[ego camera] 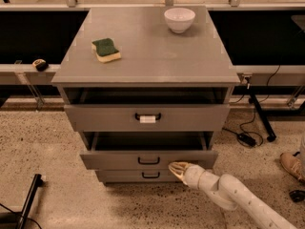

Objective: Close middle drawer

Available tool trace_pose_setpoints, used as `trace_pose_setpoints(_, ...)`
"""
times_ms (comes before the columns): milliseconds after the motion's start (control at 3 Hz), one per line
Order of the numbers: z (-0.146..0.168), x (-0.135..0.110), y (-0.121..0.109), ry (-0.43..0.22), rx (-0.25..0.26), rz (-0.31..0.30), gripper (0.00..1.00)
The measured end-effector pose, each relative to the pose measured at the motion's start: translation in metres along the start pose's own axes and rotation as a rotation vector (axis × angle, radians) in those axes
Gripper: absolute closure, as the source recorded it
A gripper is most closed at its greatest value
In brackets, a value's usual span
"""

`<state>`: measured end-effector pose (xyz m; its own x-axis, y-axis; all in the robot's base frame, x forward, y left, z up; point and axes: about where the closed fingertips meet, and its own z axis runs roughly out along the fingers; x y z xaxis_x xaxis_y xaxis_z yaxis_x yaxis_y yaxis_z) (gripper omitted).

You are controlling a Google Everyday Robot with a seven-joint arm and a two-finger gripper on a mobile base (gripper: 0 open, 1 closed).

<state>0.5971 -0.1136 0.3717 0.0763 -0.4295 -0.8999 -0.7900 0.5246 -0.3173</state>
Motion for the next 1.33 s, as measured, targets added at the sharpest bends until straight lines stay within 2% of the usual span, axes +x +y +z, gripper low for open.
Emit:
trace_pose_setpoints(333,0.016,0.001,-0.02,-0.024,-0.007,0.005,1.0)
trace_pose_setpoints(667,0.026,0.0,-0.029,-0.045,-0.021,0.008,1.0)
trace_pose_setpoints(1000,0.024,-0.001,-0.026,-0.05,-0.052,0.003,1.0)
trace_pose_setpoints(1333,0.007,-0.006,-0.015,-0.032,-0.092,-0.008,1.0)
